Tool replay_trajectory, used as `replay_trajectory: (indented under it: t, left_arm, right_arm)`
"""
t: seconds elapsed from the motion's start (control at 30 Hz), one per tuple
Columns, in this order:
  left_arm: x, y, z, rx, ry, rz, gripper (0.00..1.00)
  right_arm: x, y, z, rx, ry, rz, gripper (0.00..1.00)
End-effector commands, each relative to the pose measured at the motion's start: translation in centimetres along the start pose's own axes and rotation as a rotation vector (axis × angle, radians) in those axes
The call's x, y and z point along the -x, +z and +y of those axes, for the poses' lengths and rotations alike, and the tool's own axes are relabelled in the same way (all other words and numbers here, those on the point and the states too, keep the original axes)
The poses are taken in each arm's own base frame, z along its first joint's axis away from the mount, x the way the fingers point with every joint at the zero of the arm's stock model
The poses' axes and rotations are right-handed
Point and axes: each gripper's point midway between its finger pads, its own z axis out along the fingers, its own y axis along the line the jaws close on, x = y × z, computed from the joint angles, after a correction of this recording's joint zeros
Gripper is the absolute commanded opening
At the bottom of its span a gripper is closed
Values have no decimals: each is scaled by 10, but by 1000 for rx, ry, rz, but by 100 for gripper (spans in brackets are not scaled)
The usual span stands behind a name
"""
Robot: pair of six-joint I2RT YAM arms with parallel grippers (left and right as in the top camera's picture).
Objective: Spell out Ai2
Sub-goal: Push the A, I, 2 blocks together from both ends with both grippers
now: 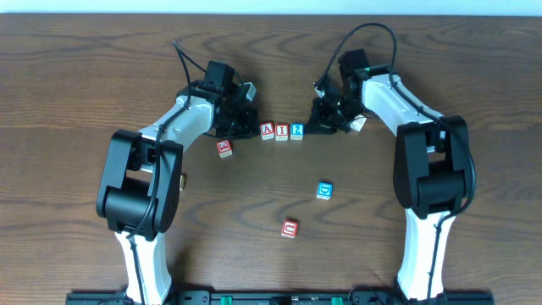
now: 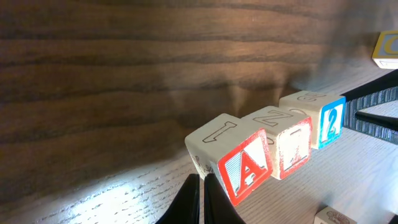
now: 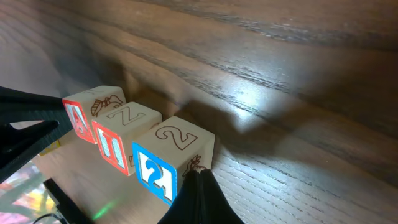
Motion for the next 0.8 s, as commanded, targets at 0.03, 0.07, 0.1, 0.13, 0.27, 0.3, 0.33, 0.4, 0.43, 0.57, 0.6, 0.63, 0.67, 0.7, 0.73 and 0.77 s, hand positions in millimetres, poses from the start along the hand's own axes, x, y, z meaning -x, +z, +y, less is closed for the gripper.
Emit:
replay_trajectory:
  t: [0.03,0.07,0.1,0.13,0.27,0.3,0.33,0.4,0.43,0.57,0.6,0.63,0.67,0.7,0.73,0.77]
  left_arm:
    - [-3,6,5,6,-3,9,6]
    - [-2,6,5,5,-1,8,6]
    - [-2,6,5,5,2,7,6]
    - [-2,6,5,5,6,7,6]
    - [-2,6,5,4,10,7,6]
    - [-2,6,5,4,9,6,6]
    - [-1,6,5,4,10,5,6]
    - [-1,6,5,-1,11,4,6]
    - [-1,7,4,-4,12,4,6]
    - [-1,7,4,-4,13,5,6]
    - [-1,7,3,-10,20,6,6]
    - [-2,7,1,-23,27,9,6]
    - [-2,6,0,-26,27,10,6]
    - [-2,7,0,-26,28,11,5]
    - [-2,7,0,-26,28,11,6]
    - [-3,7,-1,-26,29,12,6]
  right_arm:
    - [0,3,6,4,-11,-3,1]
    - [0,3,6,2,-10,-3,1]
    - [0,3,6,2,-10,-3,1]
    - [0,3,6,3,-10,-4,1]
    - [0,4,7,3,-15,-5,1]
    - [0,4,7,3,-17,-5,1]
    - [0,5,8,4,-19,-5,1]
    - [0,6,10,4,-26,-4,1]
    - [-1,7,11,4,-30,-2,1]
    - [-1,10,15,5,-41,-2,1]
    - [-1,10,15,5,-42,-3,1]
    - [-1,9,15,5,-42,-4,1]
    - [0,9,15,5,-43,-5,1]
    - [0,9,15,5,-43,-5,1]
    - [0,9,15,5,-43,-6,1]
    - [0,9,15,6,-43,-6,1]
